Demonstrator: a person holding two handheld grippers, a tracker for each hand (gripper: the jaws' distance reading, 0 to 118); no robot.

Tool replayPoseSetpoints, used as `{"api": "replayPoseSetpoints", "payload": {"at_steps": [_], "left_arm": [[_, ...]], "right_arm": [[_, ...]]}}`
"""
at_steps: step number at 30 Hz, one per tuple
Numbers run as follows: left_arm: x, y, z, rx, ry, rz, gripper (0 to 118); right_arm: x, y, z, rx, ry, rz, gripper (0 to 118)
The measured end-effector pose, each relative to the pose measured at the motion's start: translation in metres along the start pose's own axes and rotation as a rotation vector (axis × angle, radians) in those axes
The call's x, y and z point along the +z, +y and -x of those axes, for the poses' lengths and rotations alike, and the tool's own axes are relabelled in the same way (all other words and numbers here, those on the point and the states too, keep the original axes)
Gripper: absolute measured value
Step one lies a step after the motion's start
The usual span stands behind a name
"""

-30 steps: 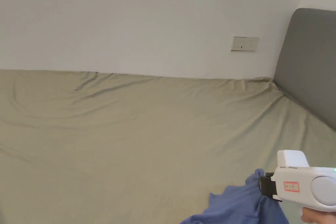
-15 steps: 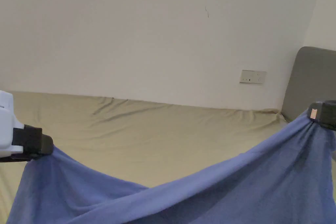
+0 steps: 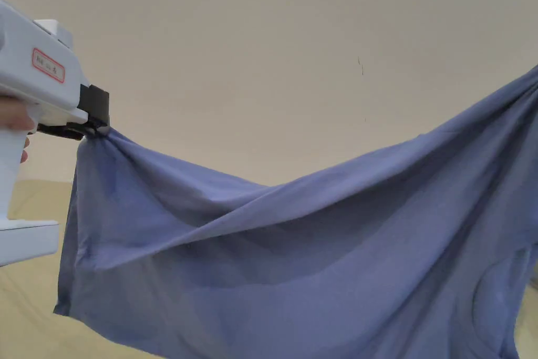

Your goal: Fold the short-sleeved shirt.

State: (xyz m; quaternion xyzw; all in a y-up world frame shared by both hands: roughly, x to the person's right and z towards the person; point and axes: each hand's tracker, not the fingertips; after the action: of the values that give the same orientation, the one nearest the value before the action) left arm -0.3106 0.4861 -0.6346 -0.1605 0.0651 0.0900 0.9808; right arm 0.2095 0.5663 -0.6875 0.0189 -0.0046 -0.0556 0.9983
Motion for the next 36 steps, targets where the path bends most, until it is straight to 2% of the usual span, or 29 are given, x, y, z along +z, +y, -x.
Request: {"api": "replayPoseSetpoints", "payload": {"at_steps": [3,8,11,14,19,23,25,30,31,33,36], "left_arm": [[-0.020,-0.009,0.002,0.007,-0.060,-0.061,1],[-0.060,-0.060,0.013,0.066,-0.085,0.081,1],[-0.075,-0.112,0.022,0.025,-0.069,0.186,1],[-0.080,-0.168,0.036,0.061,-0.090,0.315,1],[-0.062,-0.250,0.054,0.087,-0.105,0.476,1],[-0.034,-0.290,0.060,0.098,-0.127,0.565,1],[-0.017,-0.304,0.061,0.104,-0.151,0.599,1],[0.032,-0.326,0.063,0.078,-0.177,0.646,1],[0.043,-0.328,0.066,0.071,-0.178,0.658,1],[0.063,-0.331,0.069,0.066,-0.178,0.664,1],[0.095,-0.330,0.075,0.060,-0.173,0.667,1]], "right_arm": [[-0.007,-0.004,0.003,-0.028,0.014,-0.044,3],[-0.003,-0.041,-0.010,-0.071,0.093,-0.012,3],[0.009,-0.078,-0.025,-0.110,0.149,0.060,3],[0.029,-0.121,-0.043,-0.158,0.213,0.171,3],[0.082,-0.190,-0.063,-0.166,0.264,0.334,3],[0.137,-0.235,-0.083,-0.209,0.255,0.438,3],[0.173,-0.253,-0.089,-0.205,0.269,0.475,3],[0.266,-0.288,-0.102,-0.201,0.212,0.589,3],[0.285,-0.294,-0.106,-0.220,0.196,0.603,3],[0.313,-0.311,-0.137,-0.302,0.167,0.630,3],[0.356,-0.318,-0.151,-0.378,0.112,0.635,3]]}}
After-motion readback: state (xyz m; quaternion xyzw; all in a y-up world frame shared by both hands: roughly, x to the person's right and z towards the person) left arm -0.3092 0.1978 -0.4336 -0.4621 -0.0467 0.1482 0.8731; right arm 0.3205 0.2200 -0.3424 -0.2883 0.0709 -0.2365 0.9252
